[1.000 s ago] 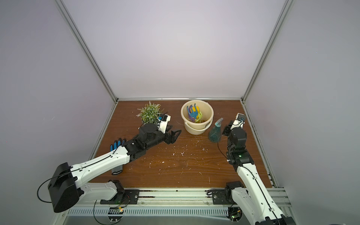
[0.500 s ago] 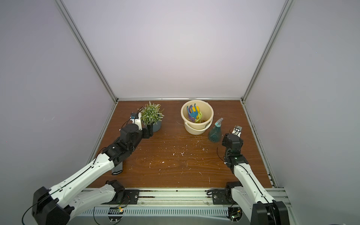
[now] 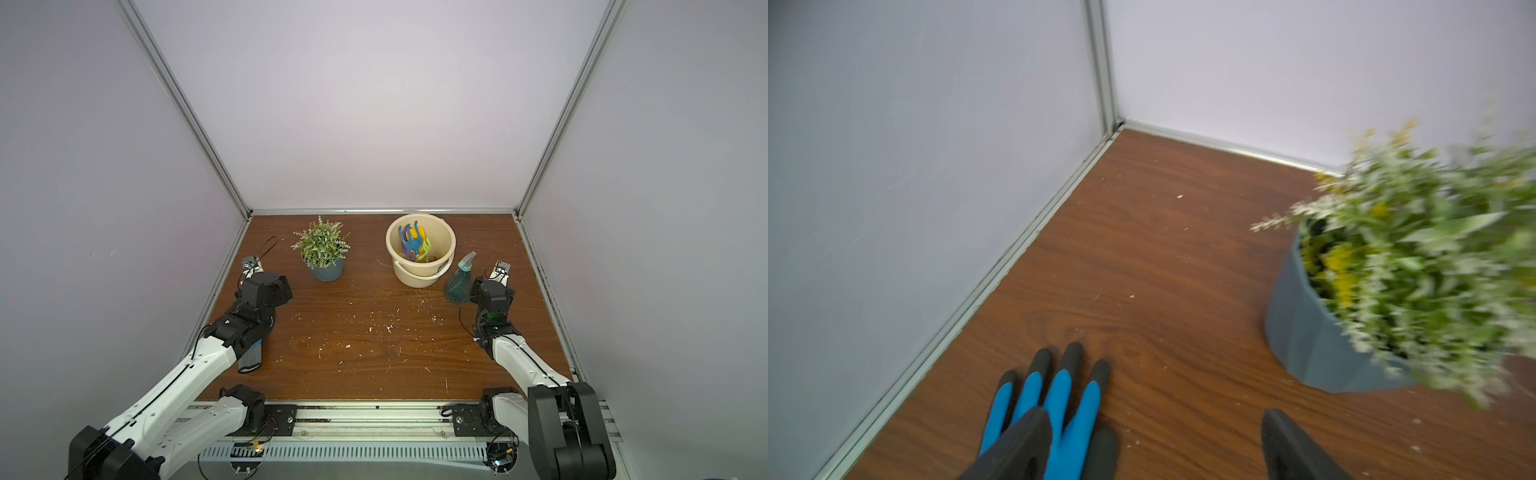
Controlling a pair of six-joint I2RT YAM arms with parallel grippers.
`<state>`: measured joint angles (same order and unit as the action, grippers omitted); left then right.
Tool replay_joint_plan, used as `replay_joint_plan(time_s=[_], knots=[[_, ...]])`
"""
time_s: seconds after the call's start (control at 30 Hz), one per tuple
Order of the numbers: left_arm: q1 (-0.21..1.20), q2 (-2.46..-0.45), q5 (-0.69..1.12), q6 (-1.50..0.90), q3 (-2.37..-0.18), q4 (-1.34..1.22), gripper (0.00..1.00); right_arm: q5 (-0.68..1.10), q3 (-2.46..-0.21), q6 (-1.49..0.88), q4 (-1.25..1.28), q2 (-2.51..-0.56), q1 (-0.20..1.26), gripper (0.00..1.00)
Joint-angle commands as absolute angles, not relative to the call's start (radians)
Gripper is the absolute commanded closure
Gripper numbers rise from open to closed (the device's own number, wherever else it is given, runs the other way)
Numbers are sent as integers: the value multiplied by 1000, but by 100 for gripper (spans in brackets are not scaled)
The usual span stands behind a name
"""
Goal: Organize the gardening tools
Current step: Reset both arms
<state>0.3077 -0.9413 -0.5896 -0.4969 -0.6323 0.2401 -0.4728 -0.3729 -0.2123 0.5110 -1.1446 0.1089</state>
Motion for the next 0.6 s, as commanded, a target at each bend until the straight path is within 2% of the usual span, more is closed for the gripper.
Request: replay_joint_plan(time_s=[0.0,0.1,0.3,0.57], knots=[[246,-978,-603,-477,-599,186,17,-487,-332,-143,740,-1177,106,30],[207,-1020,-636,-471,-571,112,17,-500,-308,-116,831,-1218,106,30],[189,-1100,-681,-339,-467,-199,15,-471,-270,-83,996,-1305,107,30],[130,-1250,-617,-258,-362,-564,16,-379,-211,-30,1222,-1434,106,30]])
